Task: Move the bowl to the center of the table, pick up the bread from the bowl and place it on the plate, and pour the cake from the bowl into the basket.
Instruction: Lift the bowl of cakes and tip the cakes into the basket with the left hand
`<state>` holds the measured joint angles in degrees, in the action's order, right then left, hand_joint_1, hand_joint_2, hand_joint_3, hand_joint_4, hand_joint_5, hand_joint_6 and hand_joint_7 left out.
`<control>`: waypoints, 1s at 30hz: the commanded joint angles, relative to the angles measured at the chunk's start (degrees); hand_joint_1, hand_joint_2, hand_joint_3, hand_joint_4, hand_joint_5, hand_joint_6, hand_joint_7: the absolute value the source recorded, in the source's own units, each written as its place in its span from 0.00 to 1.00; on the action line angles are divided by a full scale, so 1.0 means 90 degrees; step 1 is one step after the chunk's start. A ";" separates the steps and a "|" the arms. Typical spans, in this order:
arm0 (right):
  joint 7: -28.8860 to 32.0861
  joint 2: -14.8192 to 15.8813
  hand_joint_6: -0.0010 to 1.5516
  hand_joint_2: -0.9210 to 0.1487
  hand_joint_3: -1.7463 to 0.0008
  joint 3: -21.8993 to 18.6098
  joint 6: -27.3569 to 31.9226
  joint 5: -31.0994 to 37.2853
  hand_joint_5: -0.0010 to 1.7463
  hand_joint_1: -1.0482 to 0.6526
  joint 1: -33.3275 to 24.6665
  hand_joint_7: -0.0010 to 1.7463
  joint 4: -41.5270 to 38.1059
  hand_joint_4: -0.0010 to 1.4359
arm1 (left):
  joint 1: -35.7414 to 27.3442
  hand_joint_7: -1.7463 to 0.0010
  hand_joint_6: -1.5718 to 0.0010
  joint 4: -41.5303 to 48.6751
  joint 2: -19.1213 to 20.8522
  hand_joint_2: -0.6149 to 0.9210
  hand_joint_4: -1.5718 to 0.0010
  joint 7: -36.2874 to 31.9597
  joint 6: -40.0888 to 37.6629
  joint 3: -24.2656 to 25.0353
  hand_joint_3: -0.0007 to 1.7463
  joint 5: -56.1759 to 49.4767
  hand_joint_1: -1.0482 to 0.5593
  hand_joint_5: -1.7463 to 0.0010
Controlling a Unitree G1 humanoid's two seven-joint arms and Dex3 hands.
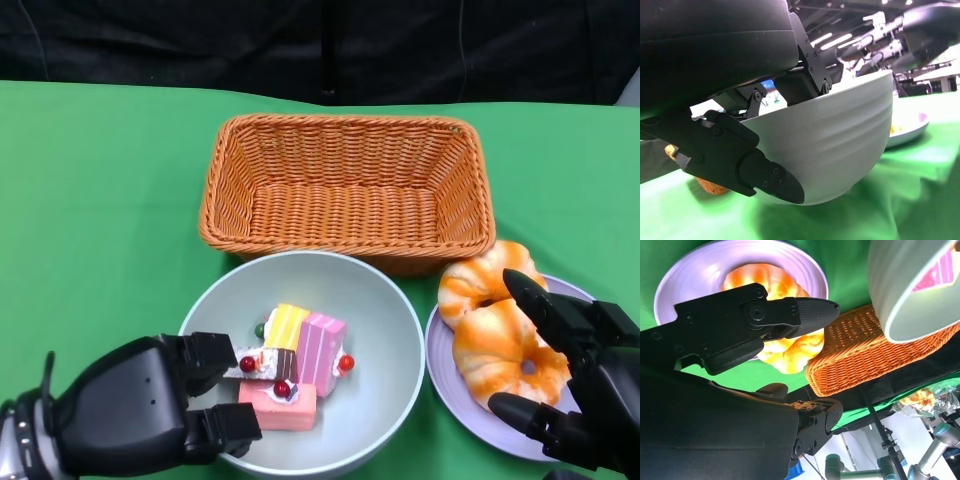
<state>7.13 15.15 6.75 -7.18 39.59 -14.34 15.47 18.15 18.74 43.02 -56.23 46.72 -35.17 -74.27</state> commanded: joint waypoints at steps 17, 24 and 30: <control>-0.0034 0.0085 0.12 0.00 0.79 -0.0115 0.0015 -0.0130 0.28 0.26 0.0009 0.00 -0.0023 0.00 | -0.1027 0.02 0.44 -0.1684 0.0548 0.93 0.33 0.1063 0.0682 0.1530 0.03 0.1802 0.52 0.00; -0.0025 0.0078 0.12 0.00 0.79 -0.0115 0.0017 -0.0141 0.28 0.26 -0.0003 0.00 -0.0026 0.00 | -0.1146 0.00 0.44 -0.1939 0.0154 0.68 0.29 0.2071 0.1074 0.1960 0.45 0.3089 0.61 0.00; -0.0009 0.0055 0.12 0.00 0.79 -0.0076 0.0066 -0.0084 0.29 0.26 0.0023 0.00 -0.0065 0.00 | -0.1201 0.00 0.42 -0.2014 -0.0339 0.35 0.28 0.3033 0.1155 0.2305 0.99 0.4174 0.62 0.00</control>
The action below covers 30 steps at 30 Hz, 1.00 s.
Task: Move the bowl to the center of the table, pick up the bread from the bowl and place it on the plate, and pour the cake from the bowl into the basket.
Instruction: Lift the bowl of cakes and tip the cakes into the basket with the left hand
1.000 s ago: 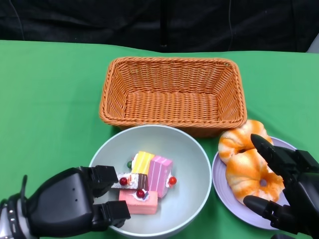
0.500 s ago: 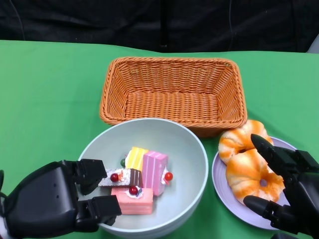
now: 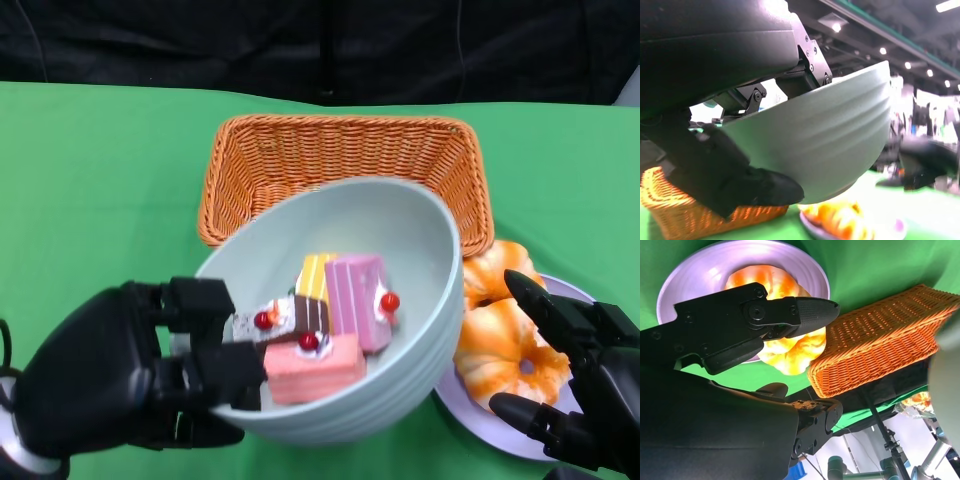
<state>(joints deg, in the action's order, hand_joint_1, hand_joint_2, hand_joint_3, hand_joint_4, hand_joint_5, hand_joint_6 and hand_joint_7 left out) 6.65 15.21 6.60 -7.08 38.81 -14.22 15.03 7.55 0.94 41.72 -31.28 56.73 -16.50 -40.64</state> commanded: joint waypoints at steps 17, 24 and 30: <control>0.0197 -0.0008 0.12 0.00 0.79 0.0061 0.0019 0.0037 0.29 0.26 0.0047 0.00 -0.0170 0.00 | 0.0786 0.04 0.39 0.0616 -0.2210 0.45 0.28 0.2186 -0.1056 0.0514 1.00 0.1902 0.63 0.00; 0.0161 -0.0041 0.14 0.00 0.79 0.0116 0.0087 0.0076 0.31 0.26 0.0121 0.01 -0.0187 0.01 | 0.1249 0.07 0.41 0.1040 -0.2643 0.48 0.31 0.2707 -0.1527 0.0616 1.00 0.2251 0.64 0.00; 0.0011 -0.0061 0.23 0.00 0.79 0.0192 0.0275 0.0110 0.36 0.26 0.0132 0.05 -0.0137 0.09 | 0.1471 0.06 0.42 0.1100 -0.3079 0.47 0.33 0.2921 -0.2118 0.0710 1.00 0.2366 0.64 0.00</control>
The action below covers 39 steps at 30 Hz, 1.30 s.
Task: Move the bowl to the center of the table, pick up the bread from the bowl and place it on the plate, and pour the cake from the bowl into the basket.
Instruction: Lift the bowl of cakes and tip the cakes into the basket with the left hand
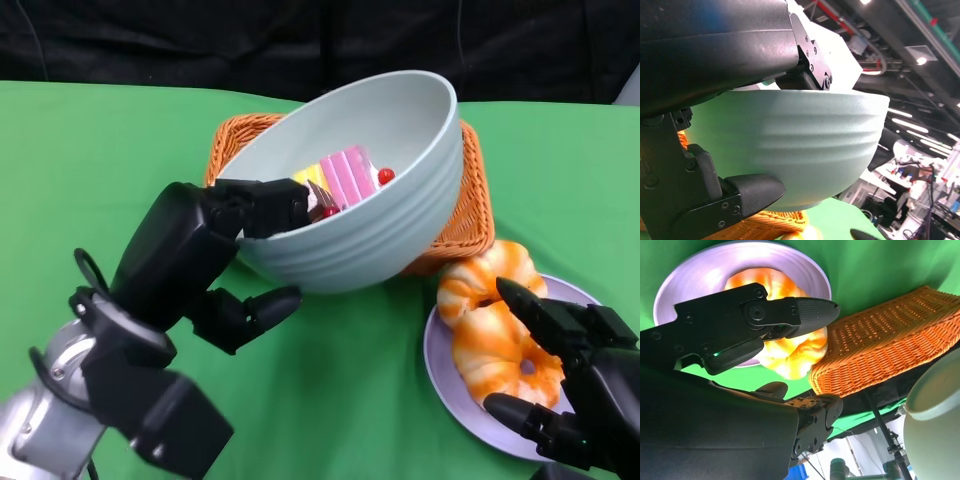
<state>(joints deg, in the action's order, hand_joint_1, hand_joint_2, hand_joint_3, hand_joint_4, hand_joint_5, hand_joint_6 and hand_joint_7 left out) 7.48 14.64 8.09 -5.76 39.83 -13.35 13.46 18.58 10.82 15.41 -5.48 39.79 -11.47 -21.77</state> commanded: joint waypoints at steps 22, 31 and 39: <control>-0.0031 -0.0028 0.22 0.00 0.80 0.0092 0.0204 -0.0021 0.35 0.27 -0.0095 0.03 0.0183 0.09 | 0.1029 0.03 0.42 0.0955 -0.1748 0.51 0.33 0.0444 -0.1388 0.0273 1.00 0.1422 0.62 0.00; 0.0038 -0.0038 0.22 0.00 0.80 0.0144 0.0126 0.0023 0.36 0.27 -0.0056 0.02 0.0104 0.08 | 0.1239 0.03 0.45 0.0945 -0.2397 0.55 0.35 0.0505 -0.2634 0.0549 1.00 0.2107 0.60 0.00; 0.0052 -0.0066 0.22 0.00 0.81 0.0183 0.0114 0.0033 0.37 0.27 -0.0067 0.02 0.0125 0.08 | 0.1385 0.00 0.47 0.0973 -0.2909 0.57 0.35 0.0484 -0.3847 0.1053 0.98 0.2830 0.61 0.00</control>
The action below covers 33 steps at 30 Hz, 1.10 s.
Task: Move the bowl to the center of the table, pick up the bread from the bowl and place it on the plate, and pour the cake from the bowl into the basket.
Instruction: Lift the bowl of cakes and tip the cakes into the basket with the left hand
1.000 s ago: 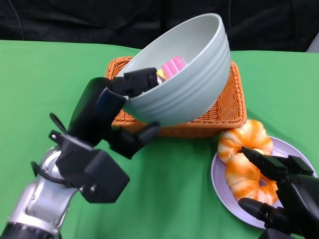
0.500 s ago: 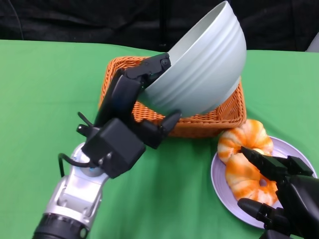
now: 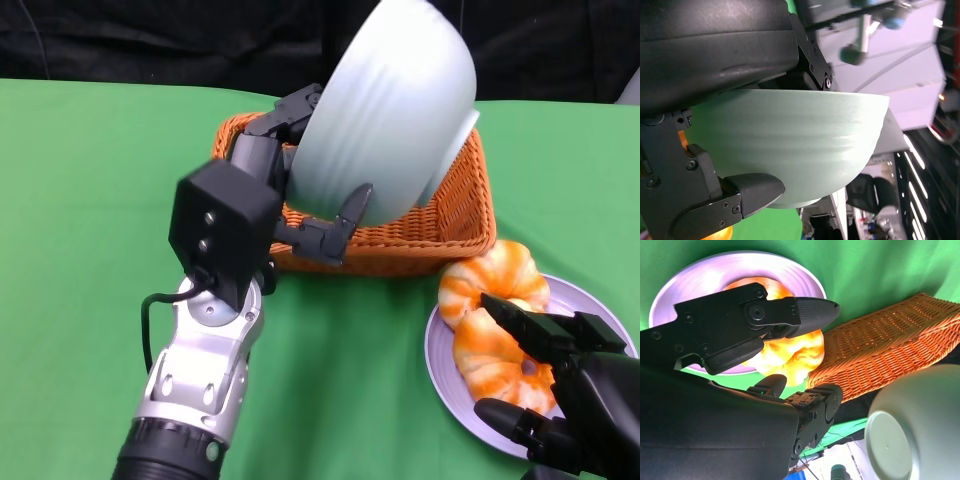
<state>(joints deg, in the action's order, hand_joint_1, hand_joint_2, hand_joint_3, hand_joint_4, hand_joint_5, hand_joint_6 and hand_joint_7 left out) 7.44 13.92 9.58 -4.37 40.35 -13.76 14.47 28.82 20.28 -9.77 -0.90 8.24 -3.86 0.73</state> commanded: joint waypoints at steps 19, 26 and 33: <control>-0.0030 -0.0012 0.20 0.00 0.80 0.0125 0.0124 0.0005 0.39 0.27 0.0007 0.01 0.0027 0.07 | 0.1015 0.00 0.45 0.0216 -0.1004 0.60 0.32 -0.0181 -0.2319 0.1801 1.00 0.3303 0.57 0.00; -0.0001 -0.0004 0.20 0.00 0.80 0.0161 0.0140 0.0026 0.40 0.27 -0.0007 0.01 0.0030 0.06 | 0.1328 0.00 0.48 0.0162 -0.1059 0.62 0.32 -0.0999 -0.3153 0.2373 0.93 0.4735 0.53 0.00; -0.0030 -0.0009 0.20 0.00 0.80 0.0169 0.0155 0.0009 0.41 0.28 -0.0012 0.01 0.0047 0.06 | 0.1366 0.00 0.51 0.0194 -0.0946 0.66 0.32 -0.1004 -0.3394 0.2457 0.89 0.5315 0.52 0.00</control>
<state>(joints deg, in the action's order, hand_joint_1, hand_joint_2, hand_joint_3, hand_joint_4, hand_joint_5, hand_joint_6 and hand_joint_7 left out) 7.26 13.80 11.33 -3.41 40.78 -13.62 14.48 36.82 22.73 -14.54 -9.73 -22.28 17.96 47.45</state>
